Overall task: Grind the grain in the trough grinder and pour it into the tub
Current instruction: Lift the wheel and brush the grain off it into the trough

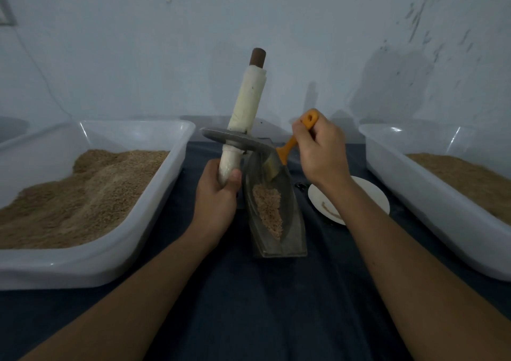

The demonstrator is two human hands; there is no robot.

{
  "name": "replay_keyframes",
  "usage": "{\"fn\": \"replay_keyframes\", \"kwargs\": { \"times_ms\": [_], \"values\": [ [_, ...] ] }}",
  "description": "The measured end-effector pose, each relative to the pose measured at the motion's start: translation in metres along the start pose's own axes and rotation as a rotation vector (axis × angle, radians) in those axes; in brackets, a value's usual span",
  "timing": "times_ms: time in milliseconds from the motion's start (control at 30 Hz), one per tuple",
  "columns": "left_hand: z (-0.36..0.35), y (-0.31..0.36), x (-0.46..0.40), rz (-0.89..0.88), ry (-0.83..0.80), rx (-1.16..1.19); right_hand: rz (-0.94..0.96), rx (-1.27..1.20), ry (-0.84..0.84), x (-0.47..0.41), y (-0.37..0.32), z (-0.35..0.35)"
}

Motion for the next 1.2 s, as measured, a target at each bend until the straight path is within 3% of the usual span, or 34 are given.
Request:
{"fn": "replay_keyframes", "kwargs": {
  "times_ms": [367,500,800,1033,1200],
  "values": [
    [-0.001,0.001,0.001,-0.008,-0.013,-0.003,-0.038,0.016,-0.053,0.000,0.000,-0.007],
    [-0.002,0.003,0.001,-0.020,-0.016,-0.008,-0.017,-0.012,0.026,-0.002,-0.005,0.001],
    [-0.002,0.004,0.002,-0.020,-0.010,-0.015,-0.059,-0.038,0.029,-0.002,-0.006,0.003],
    [-0.001,0.002,0.001,0.006,-0.008,0.006,-0.115,-0.023,-0.057,0.002,-0.007,-0.005],
    [0.000,0.002,0.001,0.013,0.001,0.029,-0.113,-0.011,0.066,-0.013,-0.035,0.026]
  ]
}}
Point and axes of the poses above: each hand's wrist, its own x-axis away from the middle knuckle, its own z-axis out of the back of the hand, y = z × x, the point moved 8 cm from there along -x, towards the middle knuckle, and after that the axes turned 3 degrees about z, right-handed, at the moved point
